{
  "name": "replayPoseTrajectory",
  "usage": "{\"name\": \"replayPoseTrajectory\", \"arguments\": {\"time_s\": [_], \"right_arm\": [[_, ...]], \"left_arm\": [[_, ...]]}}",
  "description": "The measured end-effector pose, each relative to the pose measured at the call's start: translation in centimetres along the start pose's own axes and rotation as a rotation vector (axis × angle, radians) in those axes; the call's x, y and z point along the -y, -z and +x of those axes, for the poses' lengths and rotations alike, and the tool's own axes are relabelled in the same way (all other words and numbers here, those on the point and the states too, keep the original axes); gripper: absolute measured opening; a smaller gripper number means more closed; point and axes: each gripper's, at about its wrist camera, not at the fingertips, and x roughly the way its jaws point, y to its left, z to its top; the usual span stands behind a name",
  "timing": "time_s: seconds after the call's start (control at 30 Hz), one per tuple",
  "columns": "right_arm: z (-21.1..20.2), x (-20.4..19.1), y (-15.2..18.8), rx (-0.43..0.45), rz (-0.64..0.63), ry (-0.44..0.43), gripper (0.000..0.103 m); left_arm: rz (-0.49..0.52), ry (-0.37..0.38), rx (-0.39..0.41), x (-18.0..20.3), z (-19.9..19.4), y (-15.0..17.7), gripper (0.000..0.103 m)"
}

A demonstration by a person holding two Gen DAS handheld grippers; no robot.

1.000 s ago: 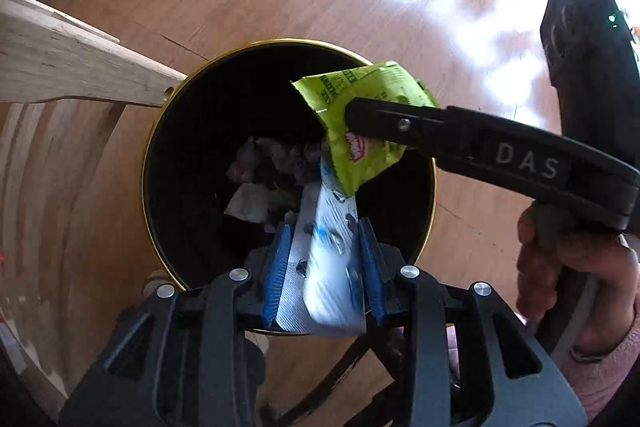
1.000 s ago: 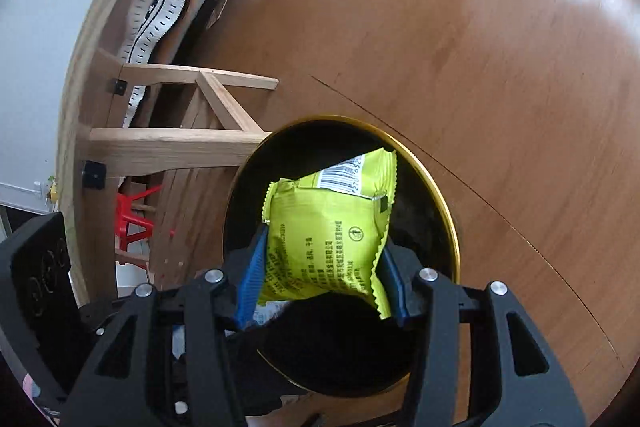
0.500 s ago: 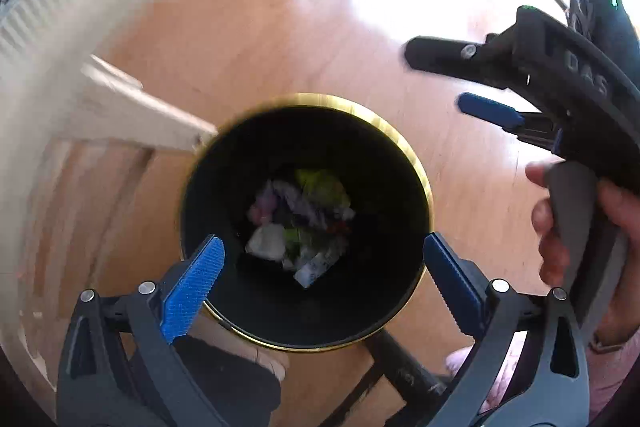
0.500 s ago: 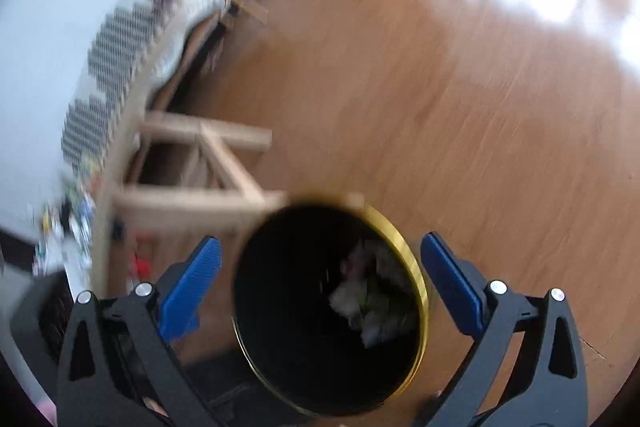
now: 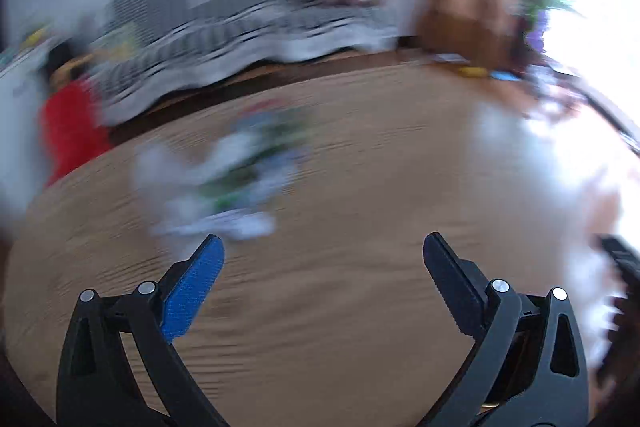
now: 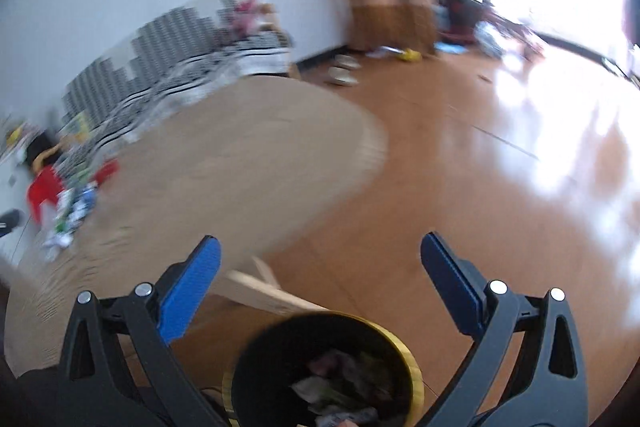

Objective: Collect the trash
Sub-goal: 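Return both tools to the table toward the remaining trash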

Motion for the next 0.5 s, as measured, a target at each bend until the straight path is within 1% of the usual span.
{"name": "replayPoseTrajectory", "arguments": {"time_s": [0.03, 0.1, 0.13, 0.17, 0.23, 0.27, 0.3, 0.4, 0.43, 0.47, 0.5], "right_arm": [[0.7, -2.1, -0.7, -0.001, -0.033, -0.044, 0.097], [2.1, -7.0, -1.7, -0.017, -0.121, -0.156, 0.097], [2.9, -9.4, -2.0, -0.027, -0.175, -0.206, 0.097], [3.6, -12.2, -2.1, -0.035, -0.237, -0.251, 0.097], [4.9, -16.4, -2.4, -0.048, -0.317, -0.312, 0.097], [6.0, -19.1, -2.4, -0.061, -0.363, -0.350, 0.097], [6.5, -21.0, -2.2, -0.074, -0.395, -0.374, 0.097], [9.7, -26.6, -1.6, -0.151, -0.488, -0.451, 0.097], [11.2, -28.7, -1.3, -0.196, -0.511, -0.487, 0.097], [12.6, -30.6, -1.5, -0.230, -0.530, -0.508, 0.097], [13.5, -31.8, -1.3, -0.252, -0.544, -0.523, 0.097]], "left_arm": [[-0.044, -0.035, -0.018, -2.6, 0.9, 0.8, 0.097], [-0.127, -0.079, -0.065, -6.3, 2.6, 1.4, 0.097], [-0.149, -0.080, -0.092, -7.6, 3.8, 1.8, 0.097], [-0.151, -0.079, -0.115, -8.3, 5.0, 1.9, 0.097], [-0.137, -0.096, -0.148, -9.3, 7.2, 2.1, 0.097], [-0.135, -0.094, -0.158, -9.6, 7.7, 2.2, 0.097], [-0.137, -0.074, -0.166, -10.0, 8.6, 2.3, 0.097], [-0.130, -0.036, -0.181, -10.9, 9.2, 2.2, 0.097], [-0.123, -0.020, -0.181, -11.2, 9.3, 2.1, 0.097], [-0.114, -0.023, -0.183, -11.4, 9.8, 2.0, 0.097], [-0.102, -0.027, -0.183, -11.6, 9.8, 2.2, 0.097]]}}
